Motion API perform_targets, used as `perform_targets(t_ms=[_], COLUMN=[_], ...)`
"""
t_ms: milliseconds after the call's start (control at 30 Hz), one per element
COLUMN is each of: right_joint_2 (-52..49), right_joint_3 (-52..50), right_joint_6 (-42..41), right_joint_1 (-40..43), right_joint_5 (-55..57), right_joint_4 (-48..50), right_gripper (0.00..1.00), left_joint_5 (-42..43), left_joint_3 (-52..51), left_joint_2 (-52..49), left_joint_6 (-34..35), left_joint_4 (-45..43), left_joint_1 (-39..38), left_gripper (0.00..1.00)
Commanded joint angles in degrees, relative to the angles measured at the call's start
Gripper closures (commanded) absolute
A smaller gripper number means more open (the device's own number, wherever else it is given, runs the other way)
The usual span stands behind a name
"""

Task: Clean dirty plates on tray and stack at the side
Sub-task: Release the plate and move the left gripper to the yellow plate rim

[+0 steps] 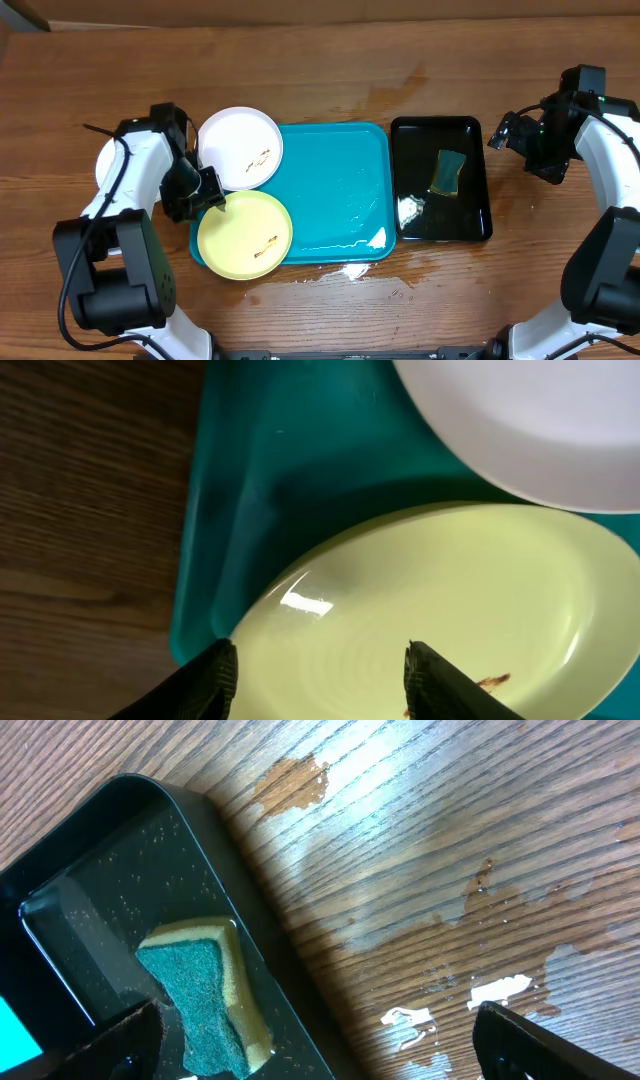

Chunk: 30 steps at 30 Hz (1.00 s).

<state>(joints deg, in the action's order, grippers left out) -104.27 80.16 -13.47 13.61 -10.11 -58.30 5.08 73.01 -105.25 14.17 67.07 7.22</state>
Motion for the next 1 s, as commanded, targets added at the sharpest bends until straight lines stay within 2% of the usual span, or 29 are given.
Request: perform_targets(t_ms=[0,133,167,233,267,300,433,500,667,800,900,967], right_joint_2=[0.0,0.0,0.0,0.0,0.0,0.0,0.0,0.0,0.0,0.0,0.0,0.0], right_joint_3=[1.3,1.3,1.3,1.3,1.3,1.3,1.3,1.3,1.3,1.3,1.3,1.3], right_joint_6=[-0.3,-0.3,-0.3,-0.3,-0.3,-0.3,-0.3,-0.3,-0.3,-0.3,-0.3,-0.3], right_joint_1=[0.0,0.0,0.0,0.0,0.0,0.0,0.0,0.0,0.0,0.0,0.0,0.0], right_joint_5=[-0.3,-0.3,-0.3,-0.3,-0.3,-0.3,-0.3,-0.3,-0.3,-0.3,-0.3,-0.3], right_joint_4=[0.1,0.1,0.1,0.1,0.1,0.1,0.1,0.1,0.1,0.1,0.1,0.1], right_gripper=[0.00,0.00,0.00,0.00,0.00,0.00,0.00,0.00,0.00,0.00,0.00,0.00], left_joint_5=[-1.8,-6.1,-6.7,-7.3,-7.5,-7.7,-8.7,-8.6,-8.1,-5.1,-3.7,-1.4], left_joint_3=[-0.4,-0.7,-0.8,-1.1,-1.5,-1.9,-3.9,-4.7,-4.8,-6.3,-8.3,-9.1], left_joint_2=[1.3,1.3,1.3,1.3,1.3,1.3,1.3,1.3,1.3,1.3,1.3,1.3], left_joint_6=[-0.5,-0.5,-0.5,-0.6,-1.2,-1.4,-1.4,-2.1,-2.4,-2.4,-2.3,-2.4], left_joint_4=[-0.2,0.2,-0.1,-0.9,-1.4,-1.7,-3.4,-4.2,-4.3,-4.2,-4.9,-5.0], left_joint_1=[-0.2,-0.2,-0.2,-0.2,-0.1,-0.1,-0.1,-0.1,-0.1,-0.1,-0.1,-0.2], left_gripper=[0.45,0.46,0.50,0.71,0.76,0.76,0.64,0.61,0.69,0.68,0.75,0.75])
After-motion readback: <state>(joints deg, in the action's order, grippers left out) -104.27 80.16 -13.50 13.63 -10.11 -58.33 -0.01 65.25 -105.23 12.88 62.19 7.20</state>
